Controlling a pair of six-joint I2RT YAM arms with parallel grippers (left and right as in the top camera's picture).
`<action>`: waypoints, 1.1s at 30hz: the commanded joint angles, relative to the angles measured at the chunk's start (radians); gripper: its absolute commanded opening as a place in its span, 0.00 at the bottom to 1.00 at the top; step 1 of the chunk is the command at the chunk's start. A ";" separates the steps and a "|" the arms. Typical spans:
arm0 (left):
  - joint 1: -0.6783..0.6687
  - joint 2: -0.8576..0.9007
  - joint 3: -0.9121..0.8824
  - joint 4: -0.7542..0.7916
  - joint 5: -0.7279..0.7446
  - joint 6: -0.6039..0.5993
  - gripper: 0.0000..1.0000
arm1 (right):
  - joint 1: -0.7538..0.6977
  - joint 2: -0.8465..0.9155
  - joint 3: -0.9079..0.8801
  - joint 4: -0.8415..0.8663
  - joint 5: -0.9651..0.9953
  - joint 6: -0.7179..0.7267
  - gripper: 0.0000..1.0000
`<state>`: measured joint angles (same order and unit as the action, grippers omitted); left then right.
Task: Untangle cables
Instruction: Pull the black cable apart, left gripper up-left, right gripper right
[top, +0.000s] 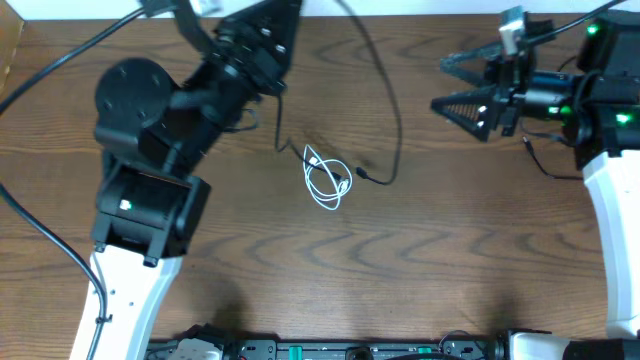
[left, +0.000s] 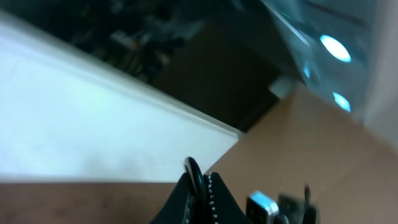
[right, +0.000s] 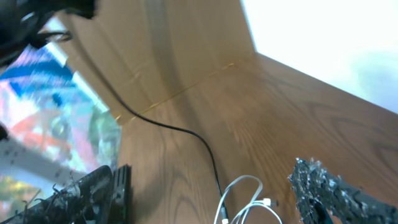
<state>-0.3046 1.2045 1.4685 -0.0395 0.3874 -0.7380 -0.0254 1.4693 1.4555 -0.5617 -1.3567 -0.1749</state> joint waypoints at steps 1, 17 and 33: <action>0.080 0.012 0.019 -0.053 0.112 -0.243 0.08 | 0.061 0.003 0.001 0.006 -0.013 -0.103 0.88; 0.090 0.013 0.033 -0.731 0.398 0.359 0.07 | 0.360 0.068 0.001 0.084 0.201 -0.181 0.86; 0.090 0.015 0.036 -0.745 0.417 0.450 0.36 | 0.357 0.138 0.005 0.596 0.336 0.440 0.01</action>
<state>-0.2169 1.2278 1.4769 -0.7822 0.8806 -0.3126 0.3973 1.6367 1.4494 -0.0692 -1.1042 -0.0025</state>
